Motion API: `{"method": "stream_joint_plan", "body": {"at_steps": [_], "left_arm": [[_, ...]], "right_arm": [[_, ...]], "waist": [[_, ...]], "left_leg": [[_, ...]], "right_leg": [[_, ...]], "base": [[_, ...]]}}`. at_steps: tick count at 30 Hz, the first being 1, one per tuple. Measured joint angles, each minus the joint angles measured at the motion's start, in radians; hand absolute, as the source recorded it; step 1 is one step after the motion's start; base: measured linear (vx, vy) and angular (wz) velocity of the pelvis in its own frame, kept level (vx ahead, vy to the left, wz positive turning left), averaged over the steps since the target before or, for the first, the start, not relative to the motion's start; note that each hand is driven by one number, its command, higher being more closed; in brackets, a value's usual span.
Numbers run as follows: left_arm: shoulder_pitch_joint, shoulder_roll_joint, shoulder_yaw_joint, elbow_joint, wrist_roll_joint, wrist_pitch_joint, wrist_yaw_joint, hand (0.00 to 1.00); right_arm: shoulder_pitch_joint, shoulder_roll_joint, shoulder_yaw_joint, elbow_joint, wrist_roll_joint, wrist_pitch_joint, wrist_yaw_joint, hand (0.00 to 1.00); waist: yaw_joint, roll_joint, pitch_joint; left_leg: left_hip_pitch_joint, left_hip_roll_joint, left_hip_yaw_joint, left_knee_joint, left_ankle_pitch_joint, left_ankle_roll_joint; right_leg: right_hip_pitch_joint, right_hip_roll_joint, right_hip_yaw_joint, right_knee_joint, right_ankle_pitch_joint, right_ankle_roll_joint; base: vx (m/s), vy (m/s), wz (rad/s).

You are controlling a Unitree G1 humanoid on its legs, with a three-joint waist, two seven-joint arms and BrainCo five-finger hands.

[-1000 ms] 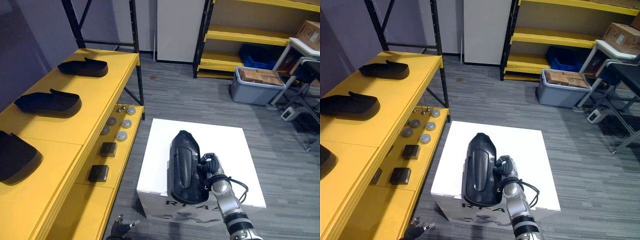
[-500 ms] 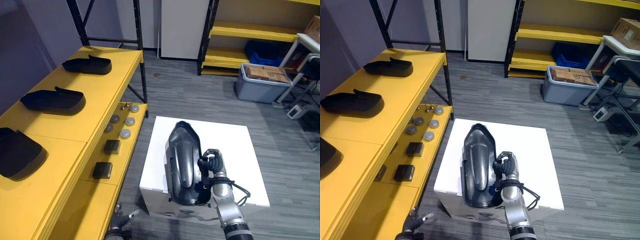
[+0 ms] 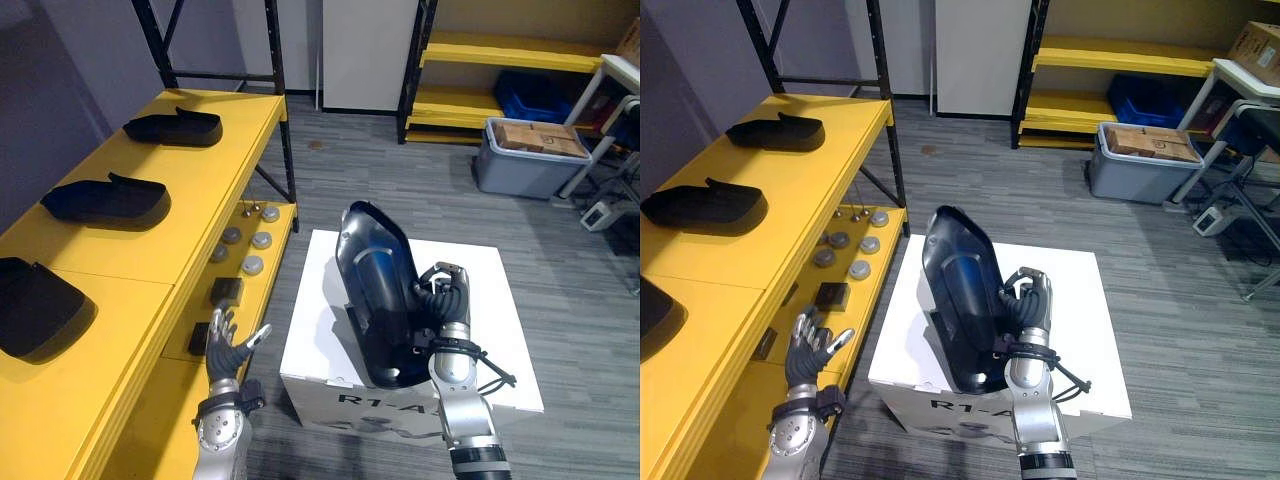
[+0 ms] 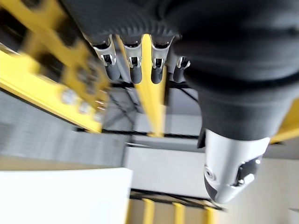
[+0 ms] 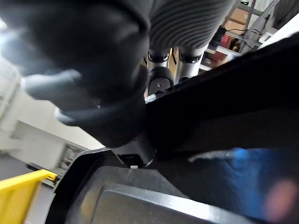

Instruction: Walk over and take plastic housings, then place them on the shelf

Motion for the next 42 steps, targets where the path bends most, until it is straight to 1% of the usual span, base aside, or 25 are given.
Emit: {"method": "stream_joint_plan", "body": {"at_steps": [2,5,9,14,17,20,22,23,29,33,36,37,42], "left_arm": [[-0.015,0.001,-0.040,-0.020,0.000,-0.005,-0.002,0.00],[-0.030,0.002,-0.090,-0.021,0.000,-0.005,-0.011,0.00],[-0.056,0.005,-0.153,-0.018,0.003,-0.005,-0.021,0.00],[-0.118,0.015,-0.239,0.018,0.020,-0.001,-0.021,0.00],[-0.156,0.018,-0.295,0.078,0.020,0.016,-0.019,0.00],[-0.198,0.016,-0.336,0.121,0.020,0.030,-0.011,0.00],[-0.217,0.016,-0.343,0.141,0.021,0.033,0.004,0.00],[-0.230,0.017,-0.344,0.150,0.021,0.039,0.016,1.00],[-0.272,0.023,-0.357,0.181,0.018,0.046,0.070,1.00],[-0.282,0.028,-0.357,0.181,0.011,0.049,0.107,1.00],[-0.289,0.044,-0.354,0.181,-0.003,0.057,0.136,1.00],[-0.292,0.046,-0.353,0.181,-0.003,0.065,0.140,1.00],[-0.292,0.050,-0.329,0.181,-0.004,0.085,0.138,1.00]], "right_arm": [[-0.005,0.000,0.003,-0.002,0.012,-0.008,-0.012,1.00],[-0.013,0.001,0.018,-0.002,0.017,-0.009,-0.016,1.00],[-0.027,-0.001,0.031,-0.004,0.048,-0.010,-0.029,1.00],[-0.063,-0.002,0.082,-0.021,0.082,-0.014,-0.034,1.00],[-0.078,-0.001,0.155,-0.045,0.104,-0.018,-0.036,1.00],[-0.102,0.002,0.181,-0.045,0.125,-0.020,-0.038,1.00],[-0.102,0.002,0.183,-0.046,0.126,-0.021,-0.041,1.00],[-0.102,0.002,0.187,-0.046,0.130,-0.021,-0.044,1.00],[-0.102,-0.007,0.205,-0.046,0.169,-0.025,-0.047,1.00],[-0.101,-0.014,0.216,-0.045,0.203,-0.041,-0.047,1.00],[-0.091,-0.045,0.250,-0.045,0.240,-0.065,-0.047,1.00],[-0.084,-0.051,0.252,-0.045,0.260,-0.075,-0.042,0.00],[-0.049,-0.052,0.252,-0.034,0.344,-0.115,-0.001,0.00]], "waist": [[0.001,0.008,-0.009],[0.000,0.019,-0.023],[0.000,0.020,-0.032],[-0.001,0.020,-0.036],[-0.001,0.020,-0.048],[-0.001,0.020,-0.049],[-0.001,0.021,-0.052],[-0.002,0.020,-0.054],[-0.003,0.020,-0.081],[-0.014,0.020,-0.087],[-0.025,0.020,-0.095],[-0.025,0.020,-0.096],[-0.026,0.020,-0.097]], "left_leg": [[0.000,0.000,0.000,0.001,0.000,0.000],[0.000,0.001,0.005,0.002,0.000,0.000],[0.000,0.002,0.009,0.005,-0.001,0.000],[-0.003,0.004,0.018,0.013,-0.005,0.000],[-0.004,0.004,0.032,0.013,-0.005,0.000],[-0.005,0.003,0.033,0.013,-0.005,0.000],[-0.005,0.002,0.033,0.013,-0.005,0.001],[-0.006,0.002,0.033,0.013,-0.005,0.001],[-0.022,0.001,0.039,0.013,-0.005,0.001],[-0.022,0.001,0.040,0.014,-0.005,0.001],[-0.021,0.002,0.041,0.014,-0.005,0.001],[-0.021,0.002,0.042,0.015,-0.005,0.001],[-0.021,0.003,0.043,0.017,-0.005,0.001]], "right_leg": [[0.000,0.000,0.002,0.000,0.000,0.000],[-0.002,0.002,0.008,0.001,0.001,-0.001],[-0.003,0.004,0.013,0.001,0.003,-0.002],[-0.007,0.005,0.022,0.000,0.007,-0.002],[-0.014,0.006,0.037,0.000,0.009,-0.001],[-0.017,0.005,0.041,0.000,0.011,0.000],[-0.017,0.004,0.041,0.000,0.012,0.001],[-0.019,0.004,0.041,0.000,0.012,0.001],[-0.037,0.005,0.046,0.000,0.015,0.000],[-0.037,0.004,0.047,-0.001,0.016,0.001],[-0.037,0.003,0.049,-0.001,0.017,0.002],[-0.037,0.003,0.049,-0.001,0.018,0.002],[-0.037,0.004,0.051,-0.001,0.023,0.002]], "base": [[0.00,0.000,0.00],[-0.01,0.006,-0.03],[-0.01,0.002,-0.05],[-0.01,0.010,-0.06],[0.00,0.022,-0.11],[0.00,0.010,-0.06],[0.00,0.000,0.00],[0.00,0.000,0.00],[0.00,0.006,-0.01],[0.00,0.005,-0.01],[0.00,0.000,0.00],[0.00,0.000,0.00],[-0.02,0.008,0.00]]}}
